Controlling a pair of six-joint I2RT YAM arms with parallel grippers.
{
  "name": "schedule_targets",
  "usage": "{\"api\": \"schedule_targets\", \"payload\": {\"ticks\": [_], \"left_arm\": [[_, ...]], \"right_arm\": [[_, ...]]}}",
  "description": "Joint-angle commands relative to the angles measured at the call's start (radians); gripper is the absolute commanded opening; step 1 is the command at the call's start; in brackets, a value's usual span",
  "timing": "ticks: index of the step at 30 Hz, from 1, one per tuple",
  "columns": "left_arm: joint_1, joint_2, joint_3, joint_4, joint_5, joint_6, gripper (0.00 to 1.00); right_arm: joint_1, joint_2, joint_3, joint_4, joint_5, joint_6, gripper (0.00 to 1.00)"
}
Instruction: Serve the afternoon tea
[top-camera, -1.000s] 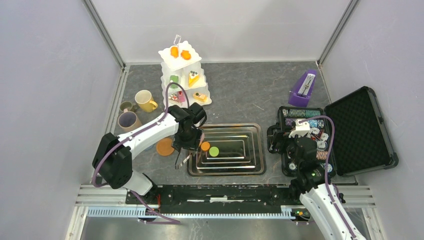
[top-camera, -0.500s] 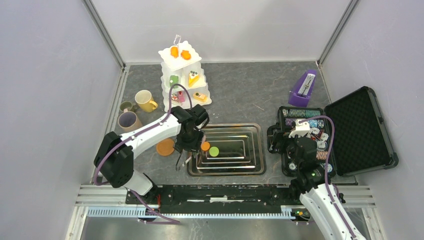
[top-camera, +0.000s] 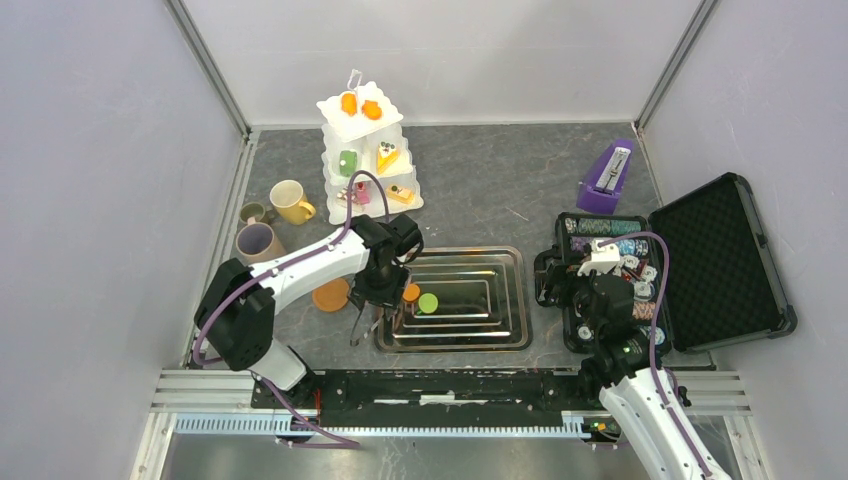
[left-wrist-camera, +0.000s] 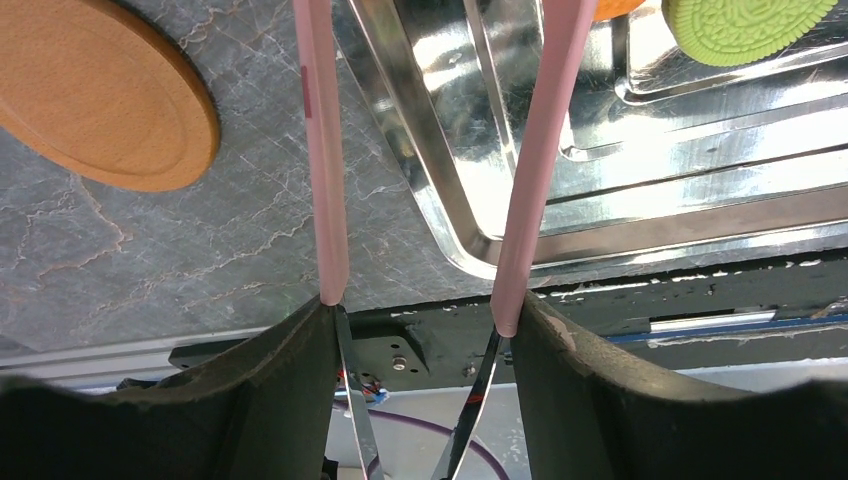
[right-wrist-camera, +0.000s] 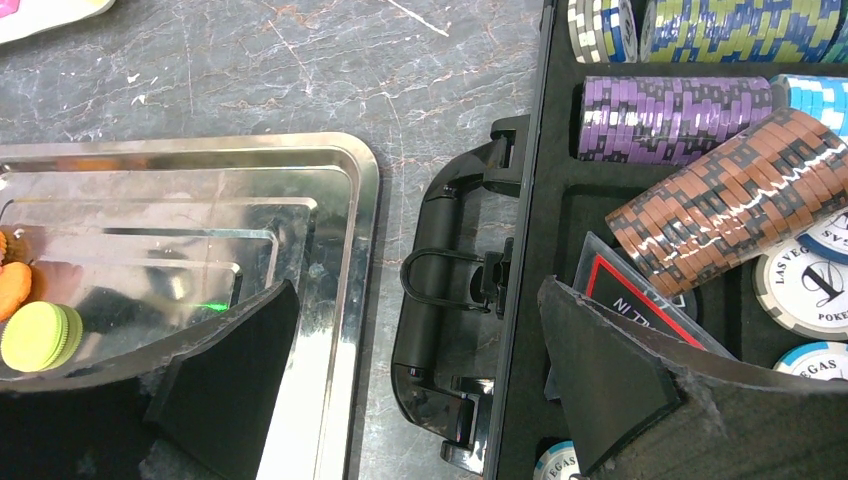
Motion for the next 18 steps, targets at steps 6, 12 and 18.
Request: {"api": "schedule_targets", "payload": {"ticks": [6, 12, 18], "left_arm": [[-0.006, 0.000, -0.007, -0.013, -0.021, 0.046, 0.64], [-0.007, -0.030, 0.025, -0.014, -0.010, 0.046, 0.45], [-0.007, -0.064, 0.082, -0.023, 0.009, 0.044, 0.35]], "right_arm": [[-0.001, -0.006, 0.000, 0.024, 0.001, 0.004, 0.98], [-0.002, -0.009, -0.002, 0.025, 0.002, 0.008, 0.98], [-0.002, -0.011, 0.000, 0.025, 0.003, 0.008, 0.98]]}}
